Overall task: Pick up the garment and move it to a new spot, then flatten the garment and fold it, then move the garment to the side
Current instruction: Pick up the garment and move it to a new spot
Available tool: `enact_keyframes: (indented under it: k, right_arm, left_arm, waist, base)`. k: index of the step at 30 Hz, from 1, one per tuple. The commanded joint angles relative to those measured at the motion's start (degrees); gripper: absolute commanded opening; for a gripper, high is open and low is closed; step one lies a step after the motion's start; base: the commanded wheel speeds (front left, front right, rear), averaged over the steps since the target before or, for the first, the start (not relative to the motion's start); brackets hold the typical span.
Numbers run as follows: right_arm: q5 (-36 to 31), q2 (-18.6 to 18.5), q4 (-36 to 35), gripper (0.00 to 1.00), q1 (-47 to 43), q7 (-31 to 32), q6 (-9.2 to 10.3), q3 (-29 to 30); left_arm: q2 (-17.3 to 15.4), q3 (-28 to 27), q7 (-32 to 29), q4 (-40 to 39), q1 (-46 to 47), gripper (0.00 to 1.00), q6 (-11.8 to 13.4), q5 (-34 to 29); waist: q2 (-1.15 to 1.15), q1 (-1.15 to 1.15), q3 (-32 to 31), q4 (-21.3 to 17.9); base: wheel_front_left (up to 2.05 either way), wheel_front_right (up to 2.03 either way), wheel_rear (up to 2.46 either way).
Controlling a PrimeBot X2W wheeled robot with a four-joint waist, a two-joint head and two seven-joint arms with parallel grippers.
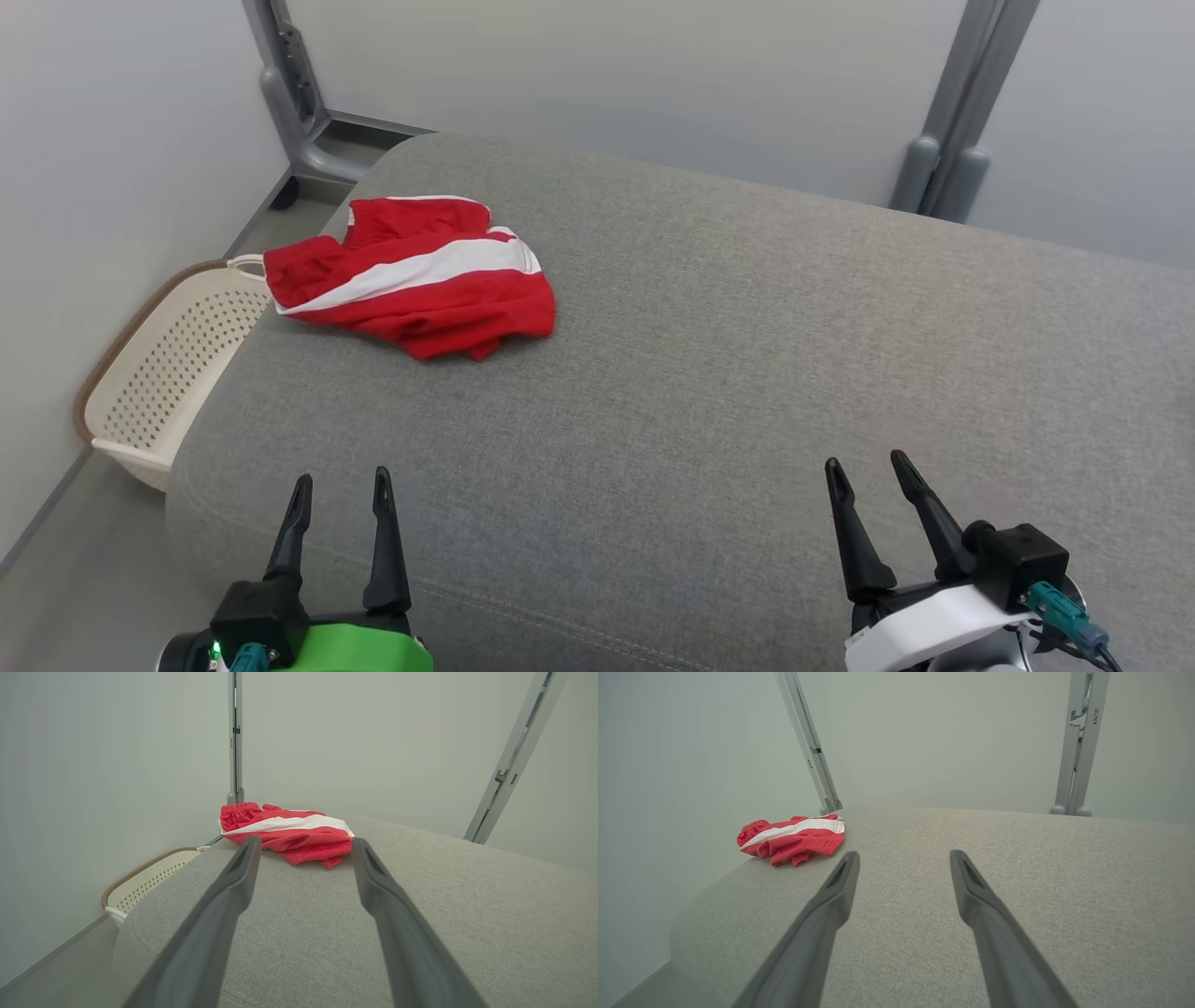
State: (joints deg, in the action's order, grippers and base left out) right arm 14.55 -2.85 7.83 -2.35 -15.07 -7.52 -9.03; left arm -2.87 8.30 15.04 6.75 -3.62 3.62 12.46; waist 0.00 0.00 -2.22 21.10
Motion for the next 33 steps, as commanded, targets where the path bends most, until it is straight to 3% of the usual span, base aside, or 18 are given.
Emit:
enact_keyframes:
  k: [1,9,20,33]
  right_arm:
    - [0.38,-0.10,0.13,1.00,0.45,-0.18,0.07,-0.03]
    - [0.48,-0.12,0.23,1.00,0.30,-0.18,0.07,-0.46]
    - [0.16,-0.58,0.79,1.00,0.10,-0.18,0.07,-1.56]
    - [-1.01,-5.19,-0.13,1.00,5.93,-0.18,0.07,-2.09]
  left_arm:
    - [-0.06,-0.16,0.12,-0.18,0.44,1.00,0.34,-0.45]
    - [-0.06,-0.28,0.12,-0.29,-0.23,1.00,0.53,0.10]
    - [-0.06,-0.98,0.12,-1.11,-0.09,1.00,0.91,1.75]
    - [-0.05,-3.88,0.12,-0.96,10.09,1.00,0.86,8.20]
  waist:
    - [0.00,0.00,-0.05,2.39]
    - [0.00,0.00,-0.32,4.00]
    - [0.00,0.00,1.19,2.93]
    - [0.00,0.00,11.24,0.77]
  base:
    - [0.00,0.00,0.00]
    - [0.00,0.00,0.00]
    - [0.00,0.00,0.00]
    - [0.00,0.00,0.00]
